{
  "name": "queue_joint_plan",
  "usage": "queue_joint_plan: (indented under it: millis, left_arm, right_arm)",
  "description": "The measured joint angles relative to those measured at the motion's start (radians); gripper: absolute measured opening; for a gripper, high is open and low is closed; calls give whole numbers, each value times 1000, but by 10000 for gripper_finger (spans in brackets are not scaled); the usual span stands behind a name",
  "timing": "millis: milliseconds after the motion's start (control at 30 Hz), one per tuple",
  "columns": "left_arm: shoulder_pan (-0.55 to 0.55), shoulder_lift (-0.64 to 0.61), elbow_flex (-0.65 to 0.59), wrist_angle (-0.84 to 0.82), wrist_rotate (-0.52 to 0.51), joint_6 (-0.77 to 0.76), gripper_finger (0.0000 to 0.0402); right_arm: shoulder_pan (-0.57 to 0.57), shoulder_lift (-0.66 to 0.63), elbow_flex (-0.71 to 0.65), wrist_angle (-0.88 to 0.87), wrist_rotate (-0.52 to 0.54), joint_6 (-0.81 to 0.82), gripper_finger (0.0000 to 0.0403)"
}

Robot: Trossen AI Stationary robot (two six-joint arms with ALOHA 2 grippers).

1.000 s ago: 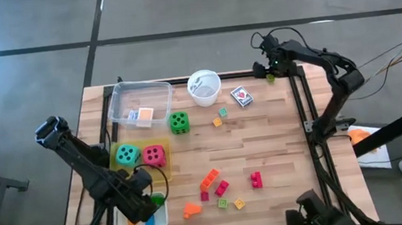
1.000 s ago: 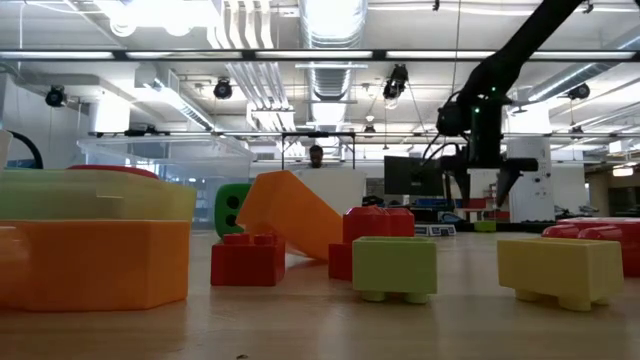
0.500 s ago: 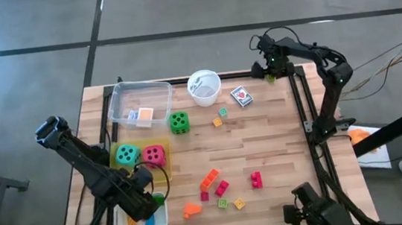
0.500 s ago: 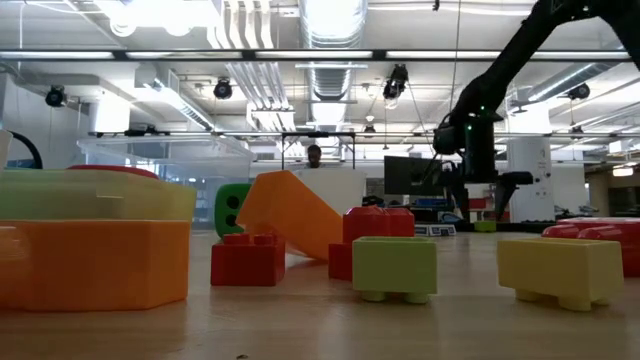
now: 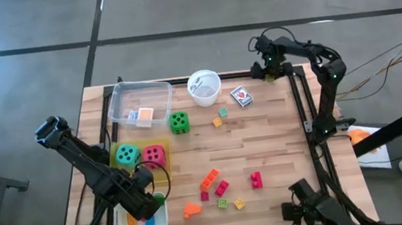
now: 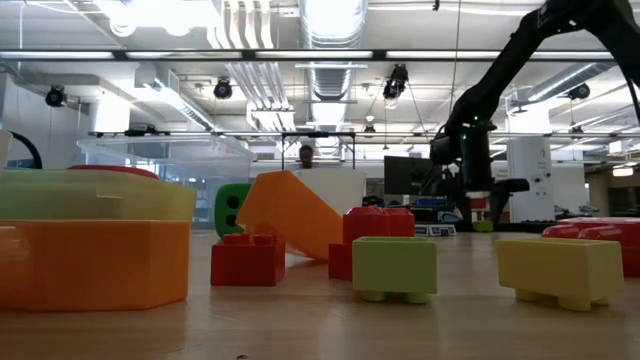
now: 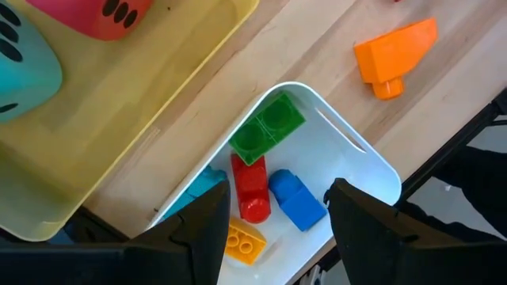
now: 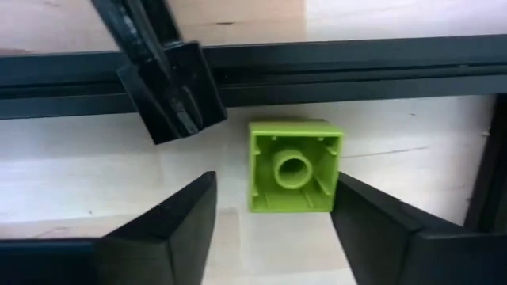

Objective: Pick & Place Toys
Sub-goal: Put the dark green game piece into the white bin

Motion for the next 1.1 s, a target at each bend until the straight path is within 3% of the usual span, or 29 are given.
queue_joint_plan:
  millis: [367, 700, 1100]
  left_arm:
    - [21, 0, 0, 0, 1, 5, 203]
    - [24, -28, 0, 0, 19, 4, 203]
    - [40, -32, 0, 0, 19, 5, 203]
  right_arm:
    - [-33, 0, 32, -48, 1, -24, 121]
    - [-33, 13, 31, -59, -2, -18, 136]
    - [-32, 8, 28, -73, -4, -64, 122]
